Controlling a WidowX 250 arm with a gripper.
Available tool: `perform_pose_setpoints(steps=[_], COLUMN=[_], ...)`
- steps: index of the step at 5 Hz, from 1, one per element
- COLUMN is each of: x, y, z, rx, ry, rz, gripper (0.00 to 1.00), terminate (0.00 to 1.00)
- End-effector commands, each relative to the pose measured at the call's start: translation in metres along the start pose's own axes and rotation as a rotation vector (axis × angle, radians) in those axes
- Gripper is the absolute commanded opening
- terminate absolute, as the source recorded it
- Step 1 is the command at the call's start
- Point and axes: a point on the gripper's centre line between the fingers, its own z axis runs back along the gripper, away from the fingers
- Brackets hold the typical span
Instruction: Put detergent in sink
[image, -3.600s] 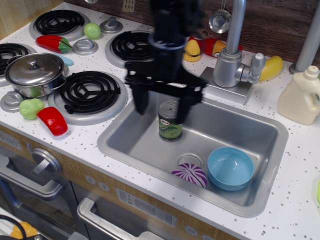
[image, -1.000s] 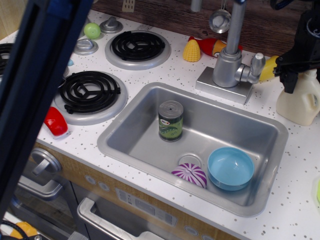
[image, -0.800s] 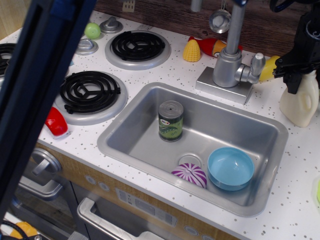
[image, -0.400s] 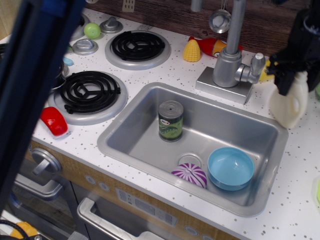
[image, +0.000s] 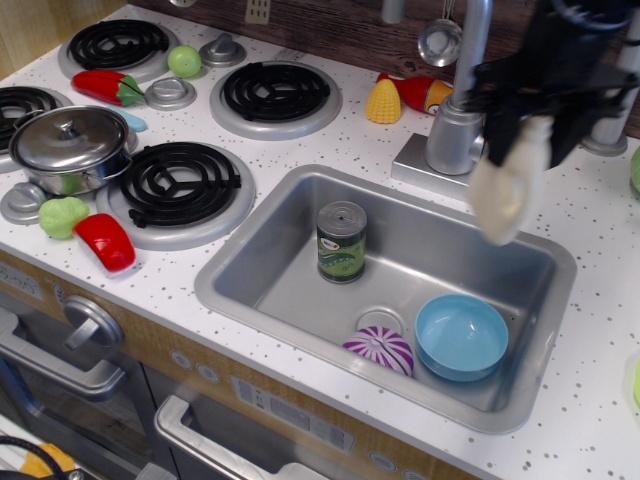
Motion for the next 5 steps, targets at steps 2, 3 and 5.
perform_pose_setpoints(steps=[2, 3, 5], x=[0.0, -0.001, -0.006], y=[0.084, 0.108, 0.131], z=[-0.017, -0.04, -0.085], rx=[-0.036, -0.025, -0.061], ry=[-0.021, 0.01, 0.069], rz=[-0.125, -0.173, -0.187], gripper=[0.0, 0.0, 0.0], terminate=[0.0, 0.0, 0.0])
